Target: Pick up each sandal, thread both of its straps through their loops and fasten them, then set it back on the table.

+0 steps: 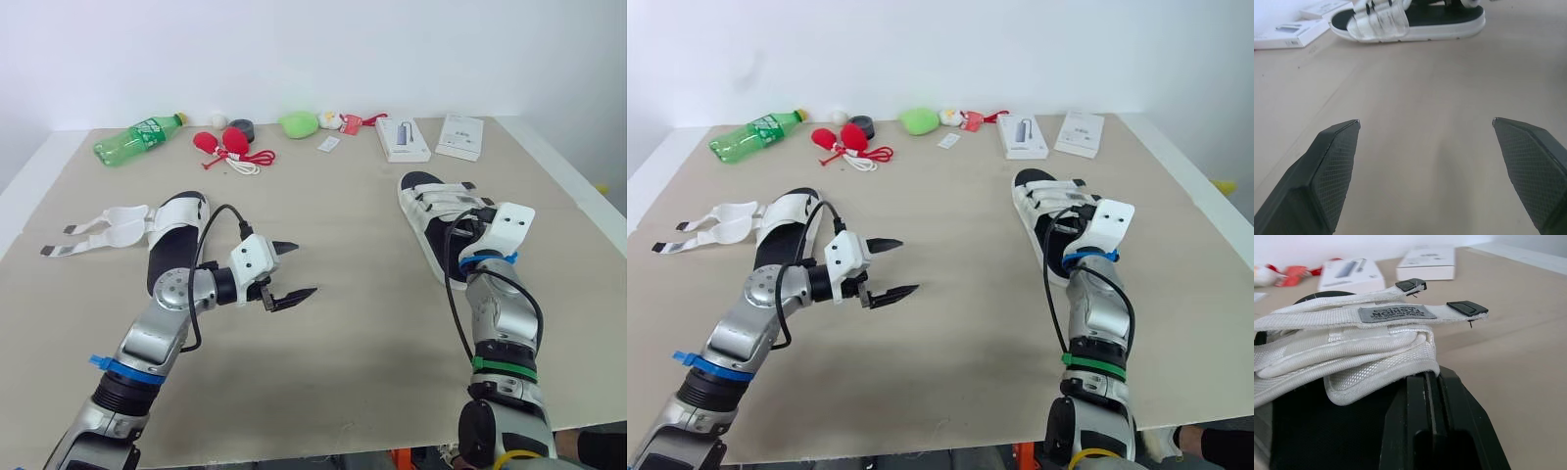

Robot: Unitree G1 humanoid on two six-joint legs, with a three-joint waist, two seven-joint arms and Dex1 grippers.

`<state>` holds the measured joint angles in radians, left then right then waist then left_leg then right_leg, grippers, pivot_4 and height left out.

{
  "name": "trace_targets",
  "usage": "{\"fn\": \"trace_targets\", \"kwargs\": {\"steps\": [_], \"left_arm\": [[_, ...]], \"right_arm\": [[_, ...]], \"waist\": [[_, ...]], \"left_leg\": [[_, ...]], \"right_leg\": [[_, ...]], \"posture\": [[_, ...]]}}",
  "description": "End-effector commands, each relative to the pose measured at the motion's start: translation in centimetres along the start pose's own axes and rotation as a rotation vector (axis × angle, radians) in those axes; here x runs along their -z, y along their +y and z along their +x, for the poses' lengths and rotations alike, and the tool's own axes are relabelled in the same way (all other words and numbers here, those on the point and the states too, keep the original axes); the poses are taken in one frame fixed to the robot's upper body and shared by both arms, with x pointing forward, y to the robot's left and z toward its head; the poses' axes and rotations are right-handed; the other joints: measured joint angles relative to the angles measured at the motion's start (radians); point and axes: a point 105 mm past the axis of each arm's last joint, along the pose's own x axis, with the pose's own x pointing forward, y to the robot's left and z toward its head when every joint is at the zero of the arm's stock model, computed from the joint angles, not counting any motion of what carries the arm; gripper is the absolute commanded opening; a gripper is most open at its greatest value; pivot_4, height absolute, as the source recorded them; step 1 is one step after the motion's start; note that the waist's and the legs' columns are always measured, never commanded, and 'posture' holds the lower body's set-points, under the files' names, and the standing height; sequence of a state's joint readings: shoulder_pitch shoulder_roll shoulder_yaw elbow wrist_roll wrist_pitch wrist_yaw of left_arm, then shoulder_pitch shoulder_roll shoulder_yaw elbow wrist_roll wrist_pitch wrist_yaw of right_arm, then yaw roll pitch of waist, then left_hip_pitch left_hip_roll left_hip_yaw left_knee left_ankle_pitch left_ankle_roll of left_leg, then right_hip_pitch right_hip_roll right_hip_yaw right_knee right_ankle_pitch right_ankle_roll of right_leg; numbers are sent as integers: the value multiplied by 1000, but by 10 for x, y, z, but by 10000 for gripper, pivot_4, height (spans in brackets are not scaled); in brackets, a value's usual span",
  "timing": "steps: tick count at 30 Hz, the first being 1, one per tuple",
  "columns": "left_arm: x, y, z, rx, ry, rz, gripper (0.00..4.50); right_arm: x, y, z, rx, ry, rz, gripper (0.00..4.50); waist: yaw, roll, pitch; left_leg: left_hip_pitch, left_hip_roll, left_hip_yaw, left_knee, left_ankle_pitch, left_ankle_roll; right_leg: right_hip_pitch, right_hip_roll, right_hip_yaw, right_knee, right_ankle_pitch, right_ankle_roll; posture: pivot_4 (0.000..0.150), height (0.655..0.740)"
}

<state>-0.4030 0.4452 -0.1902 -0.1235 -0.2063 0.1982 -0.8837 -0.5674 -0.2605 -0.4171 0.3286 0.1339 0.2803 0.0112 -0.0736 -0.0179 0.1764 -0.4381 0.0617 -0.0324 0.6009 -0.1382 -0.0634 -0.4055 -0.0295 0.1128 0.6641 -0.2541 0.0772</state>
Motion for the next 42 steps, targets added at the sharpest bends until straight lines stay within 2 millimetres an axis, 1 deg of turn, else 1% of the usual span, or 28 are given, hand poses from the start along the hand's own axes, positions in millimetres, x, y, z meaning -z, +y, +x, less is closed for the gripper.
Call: {"fn": "trace_targets", "kwargs": {"steps": [1,2,3,4,5,6,7,8,10,12,13,15,17,19,21,22,24,26,27,29,30,32,36,38,40,42], "left_arm": [[-11,0,2,45,-54,9,45000],[-11,0,2,54,-53,10,45000],[-11,1,2,58,-52,15,45000],[-11,3,2,59,-51,23,45000],[-12,4,3,60,-52,28,45000],[-13,6,4,57,-52,36,45000],[-14,8,5,55,-53,39,45000],[-15,9,5,55,-54,40,45000],[-15,10,5,61,-55,46,45000],[-15,11,6,62,-53,55,45000],[-14,13,6,42,-46,67,45000],[-9,21,5,-27,3,26,45000],[-13,26,2,-84,-8,14,45000],[-17,30,-2,-147,-15,5,45000],[-19,38,-5,-244,-20,-27,45000],[-21,41,-8,-296,-16,-29,45000],[-24,48,-13,-402,-13,-40,45000],[-25,54,-20,-496,3,-55,45000],[-25,55,-25,-541,17,-54,45000],[-20,58,-36,-657,43,-105,45000],[-18,58,-41,-710,54,-121,45000],[-14,51,-53,-821,81,-159,45000],[-7,41,-68,-929,123,-196,45000],[0,39,-77,-1046,146,-235,45000],[6,39,-85,-1105,186,-232,45000],[16,42,-94,-1165,215,-279,45000]], "right_arm": [[-8,-3,-1,44,-12,-30,3541],[-8,-4,-1,48,-5,-29,8585],[-9,-3,-1,42,-3,-15,9219],[-11,-3,-1,28,1,-14,11522],[-12,-3,-1,19,3,-15,19418],[-13,-3,-2,-6,14,-37,21959],[-13,-3,-3,-29,22,-61,27860],[-14,-3,-5,-56,26,-99,28949],[-15,-4,-12,-125,32,-173,38775],[-19,-6,-19,-201,28,-203,44576],[-28,-2,-26,-313,-5,-209,44576],[-44,13,-46,-574,-77,-248,44576],[-51,24,-67,-797,-113,-275,44576],[-60,33,-81,-943,-154,-276,44576],[-72,51,-90,-1068,-209,-222,44576],[-74,62,-93,-1132,-221,-189,44576],[-71,86,-101,-1274,-211,-156,44576],[-65,106,-104,-1375,-199,-135,44576],[-61,116,-105,-1418,-191,-122,44576],[-51,137,-106,-1510,-160,-114,44576],[-47,145,-107,-1548,-143,-114,44576],[-43,166,-108,-1646,-130,-103,44576],[-43,190,-111,-1757,-124,-75,44576],[-46,202,-113,-1831,-120,-69,44576],[-45,213,-113,-1865,-120,-74,44576],[-42,221,-115,-1889,-116,-101,44576]], "waist": [[0,0,0],[0,0,0],[0,0,0],[0,0,0],[0,0,0],[0,0,0],[0,0,0],[1,0,0],[3,0,0],[2,0,0],[1,0,0],[1,0,0],[1,0,0],[-7,-1,1],[-11,-2,1],[-13,-2,1],[-16,-3,2],[-16,-4,3],[-16,-5,3],[-14,-5,3],[-14,-6,3],[-15,-6,4],[-5,-7,4],[-4,-8,5],[-5,-9,5],[-5,-9,5]], "left_leg": [[0,0,0,0,0,0],[0,0,0,0,0,0],[0,0,0,0,0,0],[0,0,0,0,0,0],[0,0,0,0,0,0],[0,0,0,0,0,0],[0,0,0,0,0,0],[0,0,0,0,0,0],[0,0,0,0,0,1],[0,0,0,-1,0,1],[0,0,0,-1,0,1],[0,0,0,-1,0,1],[-1,-1,0,-1,0,1],[0,-1,0,0,0,2],[1,0,0,0,0,1],[1,0,0,0,0,1],[2,0,0,1,1,2],[2,0,-1,1,2,3],[2,0,-1,1,3,3],[2,0,-2,1,3,3],[1,0,-2,1,4,2],[1,0,-2,1,4,1],[0,0,-4,0,4,1],[0,0,-4,0,4,1],[0,0,-4,0,4,1],[0,0,-4,1,4,1]], "right_leg": [[0,0,0,0,0,0],[0,0,0,0,0,0],[0,0,0,0,0,0],[0,0,0,0,0,0],[0,0,0,0,0,0],[0,0,0,0,0,0],[0,0,0,0,0,0],[0,0,0,0,0,0],[0,0,0,0,0,0],[0,0,0,0,-2,0],[0,0,0,0,-2,0],[0,0,0,0,-2,0],[0,0,0,0,-2,1],[0,0,0,0,-2,1],[1,0,1,0,-1,1],[1,0,1,0,0,0],[1,1,1,0,2,0],[1,1,1,0,3,-2],[1,2,1,0,3,-3],[1,2,1,0,4,-4],[1,2,1,0,4,-3],[0,2,1,0,5,0],[-1,3,1,0,5,0],[-1,3,0,0,5,0],[0,3,0,0,5,0],[-1,3,0,0,6,-1]], "posture": [[1500,7400],[1500,7400],[1500,7400],[1500,7400],[1500,7400],[1500,7400],[1500,7400],[1500,7400],[1500,7400],[1500,7400],[1500,7400],[1500,7400],[1500,7400],[1500,7400],[1500,7400],[1500,7400],[1500,7400],[1500,7400],[1500,7400],[1500,7400],[1500,7400],[1500,7400],[1500,7400],[1500,7400],[1500,7400],[1500,7400]]}}
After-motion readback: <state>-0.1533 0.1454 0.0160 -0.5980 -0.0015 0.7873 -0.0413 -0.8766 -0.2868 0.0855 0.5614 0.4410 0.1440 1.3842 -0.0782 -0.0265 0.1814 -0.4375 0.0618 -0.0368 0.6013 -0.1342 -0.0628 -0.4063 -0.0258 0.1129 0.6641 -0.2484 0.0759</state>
